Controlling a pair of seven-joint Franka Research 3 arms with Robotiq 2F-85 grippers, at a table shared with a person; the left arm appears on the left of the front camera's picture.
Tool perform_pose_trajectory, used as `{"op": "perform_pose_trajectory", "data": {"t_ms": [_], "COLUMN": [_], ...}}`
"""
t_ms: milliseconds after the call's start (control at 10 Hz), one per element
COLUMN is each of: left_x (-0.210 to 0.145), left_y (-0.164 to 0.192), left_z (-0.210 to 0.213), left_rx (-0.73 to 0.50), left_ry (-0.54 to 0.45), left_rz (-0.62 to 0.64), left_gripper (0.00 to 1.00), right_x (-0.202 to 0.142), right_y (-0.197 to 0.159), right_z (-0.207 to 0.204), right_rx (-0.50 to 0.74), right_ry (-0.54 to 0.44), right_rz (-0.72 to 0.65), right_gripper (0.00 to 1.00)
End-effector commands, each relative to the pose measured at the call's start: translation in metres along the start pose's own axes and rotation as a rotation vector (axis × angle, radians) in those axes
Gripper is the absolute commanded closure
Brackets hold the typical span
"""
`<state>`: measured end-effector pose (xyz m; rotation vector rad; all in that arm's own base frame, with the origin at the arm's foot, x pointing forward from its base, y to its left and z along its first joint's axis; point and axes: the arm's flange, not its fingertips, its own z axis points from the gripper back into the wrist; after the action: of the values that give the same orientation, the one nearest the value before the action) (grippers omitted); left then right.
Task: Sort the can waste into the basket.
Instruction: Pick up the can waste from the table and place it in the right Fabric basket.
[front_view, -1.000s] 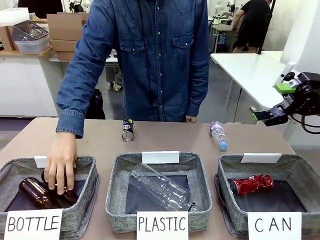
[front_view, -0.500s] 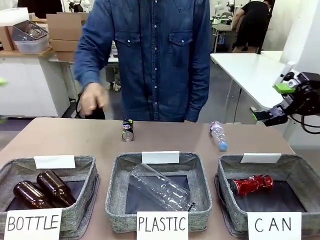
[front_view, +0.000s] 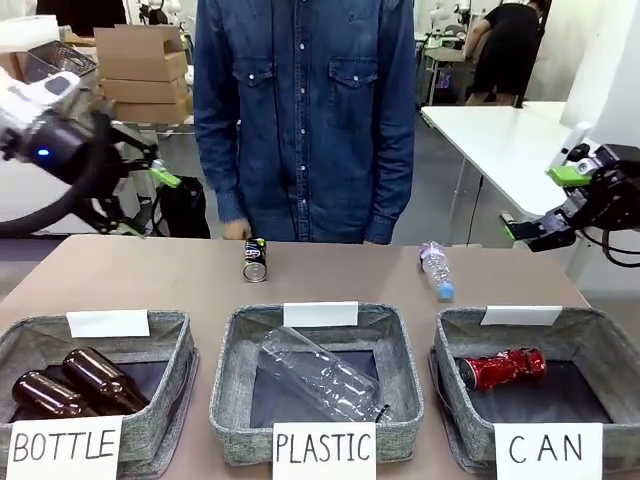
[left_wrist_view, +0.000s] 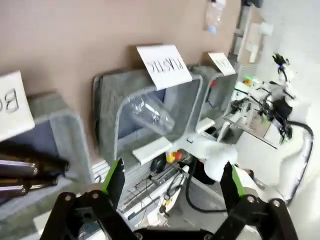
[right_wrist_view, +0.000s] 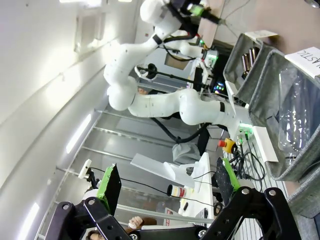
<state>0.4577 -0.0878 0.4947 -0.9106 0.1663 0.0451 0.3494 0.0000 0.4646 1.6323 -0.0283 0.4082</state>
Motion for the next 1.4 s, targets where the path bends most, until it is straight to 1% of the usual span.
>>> {"op": "perform_pose_trajectory", "data": {"t_ms": [0, 100, 300, 400, 500, 600, 800, 900, 1100, 1300], "left_x": [0.054, 0.083, 0.143, 0.172, 0.194, 0.21, 0.223, 0.227, 0.227, 0.223], "left_y": [-0.013, -0.017, -0.019, -0.017, -0.014, -0.01, -0.002, 0.003, 0.013, 0.017], "left_z": [-0.024, -0.048, -0.094, -0.119, -0.14, -0.162, -0.2, -0.212, -0.226, -0.229], "left_rx": [0.145, 0.25, 0.401, 0.504, 0.588, 0.649, 0.745, 0.779, 0.795, 0.811], "left_ry": [0.01, -0.04, -0.055, -0.062, -0.101, -0.121, -0.19, -0.235, -0.248, -0.25], "left_rz": [0.048, 0.056, 0.051, 0.031, 0.05, 0.038, -0.007, -0.024, -0.042, -0.025], "left_gripper": [0.0, 0.0, 0.0, 0.0, 0.0, 0.0, 0.0, 0.0, 0.0, 0.0], "right_x": [0.0, 0.0, 0.0, 0.0, 0.0, 0.0, 0.0, 0.0, 0.0, 0.0], "right_y": [0.0, 0.0, 0.0, 0.0, 0.0, 0.0, 0.0, 0.0, 0.0, 0.0], "right_z": [0.001, 0.001, 0.001, 0.001, 0.001, 0.001, 0.001, 0.001, 0.001, 0.001], "right_rx": [-0.014, -0.014, -0.014, -0.014, -0.014, -0.014, -0.014, -0.014, -0.014, -0.014], "right_ry": [0.001, 0.001, 0.001, 0.001, 0.001, 0.001, 0.001, 0.001, 0.001, 0.001], "right_rz": [0.028, 0.028, 0.028, 0.028, 0.028, 0.028, 0.028, 0.028, 0.028, 0.028], "right_gripper": [0.0, 0.0, 0.0, 0.0, 0.0, 0.0, 0.0, 0.0, 0.0, 0.0]}}
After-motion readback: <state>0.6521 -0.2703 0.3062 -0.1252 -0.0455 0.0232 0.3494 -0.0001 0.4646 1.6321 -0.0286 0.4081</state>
